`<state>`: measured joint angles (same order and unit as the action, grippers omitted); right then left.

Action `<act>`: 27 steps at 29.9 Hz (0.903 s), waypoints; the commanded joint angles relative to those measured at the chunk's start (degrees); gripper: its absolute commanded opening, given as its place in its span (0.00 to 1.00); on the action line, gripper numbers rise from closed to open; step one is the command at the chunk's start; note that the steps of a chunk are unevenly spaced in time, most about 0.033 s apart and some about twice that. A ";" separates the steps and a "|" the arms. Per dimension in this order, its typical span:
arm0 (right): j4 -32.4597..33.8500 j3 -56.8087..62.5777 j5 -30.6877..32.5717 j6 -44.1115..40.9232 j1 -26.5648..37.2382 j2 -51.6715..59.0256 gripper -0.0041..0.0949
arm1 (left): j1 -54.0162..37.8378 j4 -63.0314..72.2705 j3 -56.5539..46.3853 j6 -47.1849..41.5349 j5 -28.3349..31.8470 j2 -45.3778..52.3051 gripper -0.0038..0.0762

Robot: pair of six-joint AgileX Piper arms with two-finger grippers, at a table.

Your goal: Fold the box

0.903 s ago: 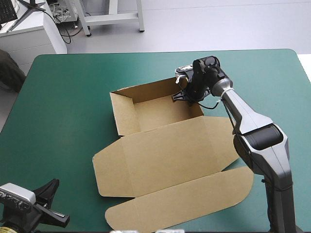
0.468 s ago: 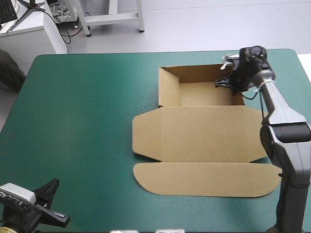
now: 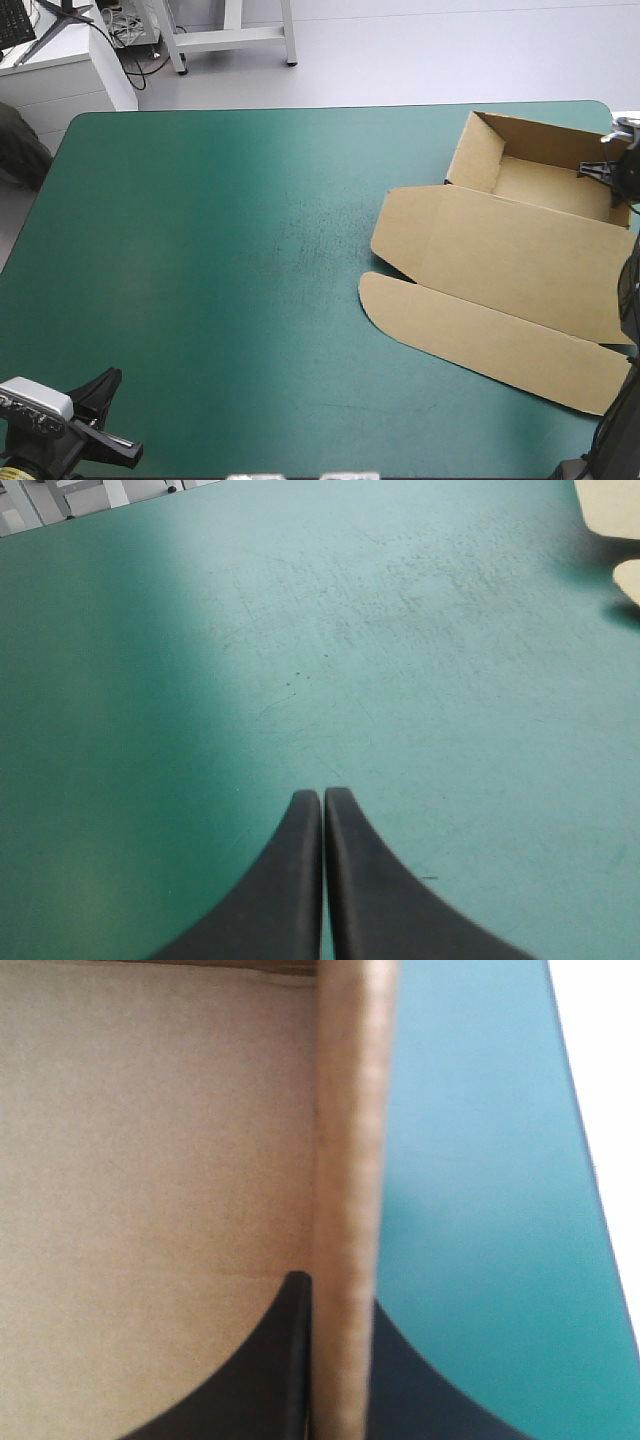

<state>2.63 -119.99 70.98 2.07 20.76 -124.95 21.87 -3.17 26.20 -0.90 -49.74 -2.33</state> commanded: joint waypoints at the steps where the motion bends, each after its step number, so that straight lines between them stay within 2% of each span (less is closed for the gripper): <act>1: 1.45 -1.83 0.85 0.73 3.85 4.38 0.02 | 0.22 -0.26 1.32 -0.36 4.27 -0.91 0.04; 11: -0.01 -0.50 0.85 0.85 6.16 1.32 0.03 | 0.22 -1.55 1.32 -0.36 4.22 -0.91 0.04; 13: 0.14 -0.24 0.85 3.38 6.16 0.97 0.05 | 0.22 -1.55 1.32 -0.36 4.22 -0.91 0.04; 15: 0.26 -0.24 0.85 5.87 6.28 0.93 0.11 | 0.22 -1.55 1.32 -0.36 4.22 -0.91 0.04; 20: 0.25 -0.35 0.85 7.51 7.33 1.83 0.45 | 0.22 -1.55 1.32 -0.36 4.22 -0.91 0.04; 22: 0.56 -0.61 0.85 7.93 7.74 2.46 0.55 | 0.22 -1.55 1.32 -0.36 4.22 -0.91 0.04; 27: 3.16 -2.81 0.85 7.93 8.59 5.57 0.57 | 0.22 -1.55 1.32 -0.36 4.13 -0.91 0.04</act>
<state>3.21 -119.79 70.78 9.41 28.47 -125.86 21.87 -4.50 26.20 -0.90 -49.74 -2.33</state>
